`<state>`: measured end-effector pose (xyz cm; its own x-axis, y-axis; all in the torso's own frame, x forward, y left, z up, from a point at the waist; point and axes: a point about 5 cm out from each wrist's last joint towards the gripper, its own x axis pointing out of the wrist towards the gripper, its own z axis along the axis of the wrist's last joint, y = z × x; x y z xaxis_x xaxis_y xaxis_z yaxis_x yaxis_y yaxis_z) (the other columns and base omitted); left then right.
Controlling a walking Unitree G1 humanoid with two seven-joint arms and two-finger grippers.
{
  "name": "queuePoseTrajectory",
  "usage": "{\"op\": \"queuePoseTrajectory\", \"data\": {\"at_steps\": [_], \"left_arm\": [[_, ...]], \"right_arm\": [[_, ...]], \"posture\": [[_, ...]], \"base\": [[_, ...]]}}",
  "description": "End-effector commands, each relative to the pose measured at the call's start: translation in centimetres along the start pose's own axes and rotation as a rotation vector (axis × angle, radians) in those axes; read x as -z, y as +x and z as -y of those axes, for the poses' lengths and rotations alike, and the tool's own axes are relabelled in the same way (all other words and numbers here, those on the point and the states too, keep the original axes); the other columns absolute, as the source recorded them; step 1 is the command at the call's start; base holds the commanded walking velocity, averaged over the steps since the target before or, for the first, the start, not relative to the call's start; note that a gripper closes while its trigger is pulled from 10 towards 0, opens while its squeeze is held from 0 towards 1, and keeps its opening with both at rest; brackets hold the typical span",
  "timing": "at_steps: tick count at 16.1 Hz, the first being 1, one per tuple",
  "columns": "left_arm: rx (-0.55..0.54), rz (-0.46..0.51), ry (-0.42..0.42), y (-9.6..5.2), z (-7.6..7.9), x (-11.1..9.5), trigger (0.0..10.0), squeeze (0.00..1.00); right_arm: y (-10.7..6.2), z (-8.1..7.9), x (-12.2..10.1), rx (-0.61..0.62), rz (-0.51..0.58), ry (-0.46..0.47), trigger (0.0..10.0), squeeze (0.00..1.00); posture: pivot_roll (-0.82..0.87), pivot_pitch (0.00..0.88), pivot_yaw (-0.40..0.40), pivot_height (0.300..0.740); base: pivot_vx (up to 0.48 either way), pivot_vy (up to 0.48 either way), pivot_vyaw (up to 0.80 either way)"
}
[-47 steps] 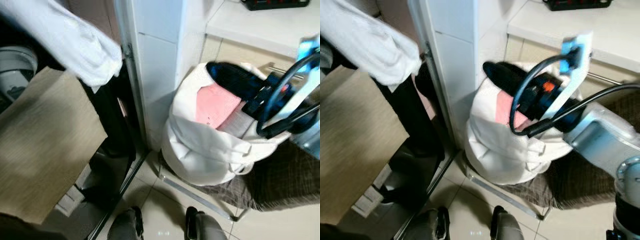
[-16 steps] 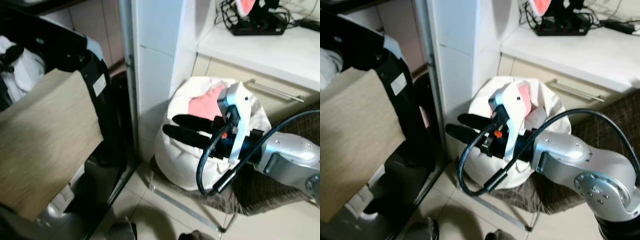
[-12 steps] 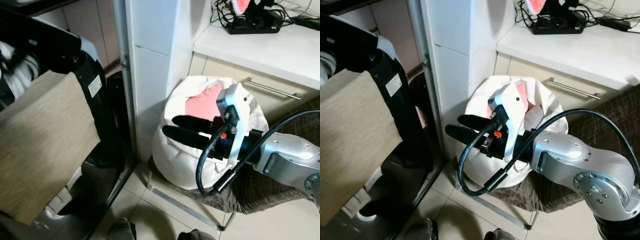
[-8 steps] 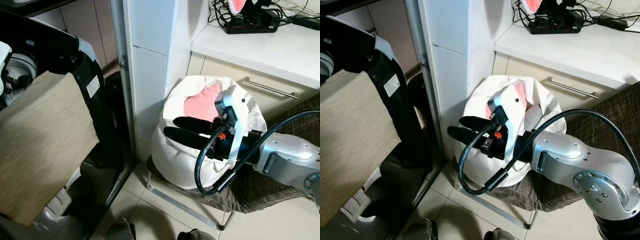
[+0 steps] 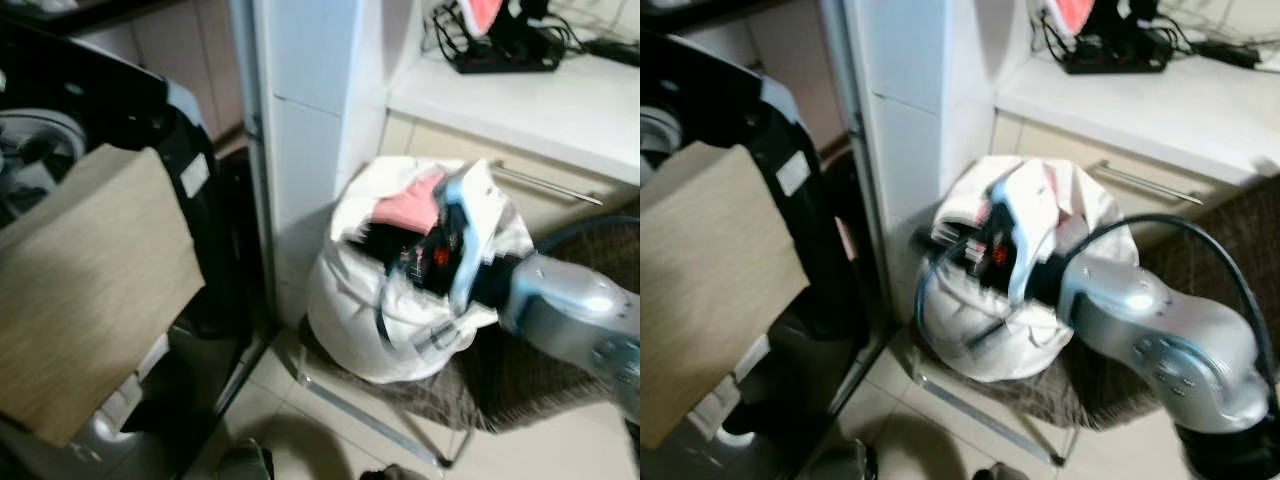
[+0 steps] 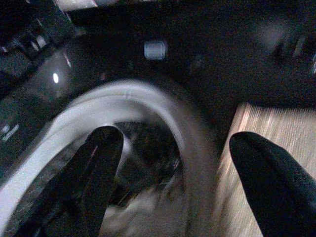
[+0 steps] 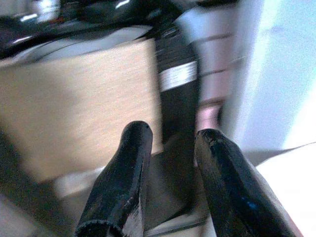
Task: Clothes washing
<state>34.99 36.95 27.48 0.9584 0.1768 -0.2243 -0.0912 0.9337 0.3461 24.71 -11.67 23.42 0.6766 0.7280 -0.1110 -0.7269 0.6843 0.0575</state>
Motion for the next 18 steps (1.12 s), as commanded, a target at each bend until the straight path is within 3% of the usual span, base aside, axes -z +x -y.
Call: {"op": "queuePoseTrajectory", "data": {"at_steps": [1, 3, 4, 5, 6, 7, 9, 10, 11, 12, 13, 15, 16, 18], "left_arm": [[0.097, 0.247, -0.204, 0.7, 4.0, -3.1, 10.0, 0.00], [0.270, 0.452, -0.362, -0.5, 11.1, -6.3, 10.0, 0.00], [0.269, 0.501, -0.401, -1.3, 14.2, -7.4, 10.0, 0.00], [0.324, 0.536, -0.470, -1.7, 16.0, -7.9, 10.0, 0.00], [0.458, 0.580, -0.583, -2.3, 18.3, -8.2, 10.0, 0.00], [0.526, 0.614, -0.640, -2.9, 19.5, -8.0, 10.0, 0.00], [0.457, 0.625, -0.804, -4.0, 20.8, -7.0, 10.0, 0.00], [0.425, 0.577, -0.754, -4.4, 21.4, -6.2, 10.0, 0.00], [0.438, 0.532, -0.566, -4.6, 22.3, -5.4, 10.0, 0.00], [0.464, 0.501, -0.512, -4.7, 22.7, -5.0, 10.0, 0.00], [0.583, 0.407, -0.576, -5.3, 24.0, -3.5, 10.0, 0.00], [0.608, 0.305, -0.616, -5.5, 25.0, -1.4, 10.0, 0.00], [0.637, 0.282, -0.518, -6.4, 26.2, -0.5, 10.0, 0.00], [0.591, 0.382, -0.411, -6.7, 26.0, -1.2, 10.0, 0.00]], "right_arm": [[-0.3, 2.4, -1.7, 0.301, 0.168, -0.089, 10.0, 0.00], [-0.6, 2.8, -2.4, 0.444, 0.227, -0.172, 10.0, 0.00], [-0.6, 2.7, -2.4, 0.474, 0.257, -0.156, 10.0, 0.00], [-0.5, 2.7, -2.4, 0.497, 0.284, -0.126, 10.0, 0.00], [-0.3, 2.7, -2.4, 0.526, 0.319, -0.094, 10.0, 0.00], [-0.1, 2.5, -2.4, 0.537, 0.336, -0.089, 10.0, 0.00], [0.3, 2.2, -2.0, 0.545, 0.344, -0.103, 10.0, 0.00], [0.4, 2.1, -1.8, 0.543, 0.335, -0.113, 10.0, 0.00], [0.4, 2.0, -1.7, 0.542, 0.333, -0.117, 10.0, 0.00], [0.4, 2.0, -1.6, 0.544, 0.335, -0.117, 10.0, 0.00], [0.5, 2.0, -1.4, 0.543, 0.337, -0.114, 10.0, 0.00], [0.7, 2.1, -1.1, 0.540, 0.336, -0.110, 10.0, 0.00], [0.9, 2.1, -0.4, 0.539, 0.317, -0.099, 10.0, 0.00], [0.9, 2.1, 0.1, 0.535, 0.304, -0.088, 10.0, 0.00]], "posture": [[-0.12, 0.000, 0.030, 0.740], [-0.12, 0.000, 0.031, 0.740], [-0.12, 0.000, 0.035, 0.740], [-0.12, 0.000, 0.040, 0.740], [-0.13, 0.000, 0.049, 0.740], [-0.14, 0.000, 0.059, 0.740], [-0.15, 0.000, 0.073, 0.740], [-0.15, 0.000, 0.077, 0.740], [-0.15, 0.000, 0.075, 0.740], [-0.15, 0.000, 0.075, 0.740], [-0.15, 0.000, 0.076, 0.740], [-0.15, 0.000, 0.077, 0.740], [-0.15, 0.000, 0.068, 0.740], [-0.14, 0.000, 0.055, 0.740]], "base": [[0.000, 0.000, 0.00], [0.000, 0.000, 0.80], [0.000, 0.000, 0.80], [0.000, 0.000, 0.80], [0.000, 0.000, 0.80], [0.000, 0.000, 0.80], [0.000, 0.000, 0.80], [0.000, 0.000, 0.80], [0.000, 0.000, 0.80], [0.000, 0.000, 0.80], [0.000, 0.000, 0.80], [0.000, 0.000, 0.80], [0.000, 0.000, 0.80], [0.000, 0.000, 0.80]]}}
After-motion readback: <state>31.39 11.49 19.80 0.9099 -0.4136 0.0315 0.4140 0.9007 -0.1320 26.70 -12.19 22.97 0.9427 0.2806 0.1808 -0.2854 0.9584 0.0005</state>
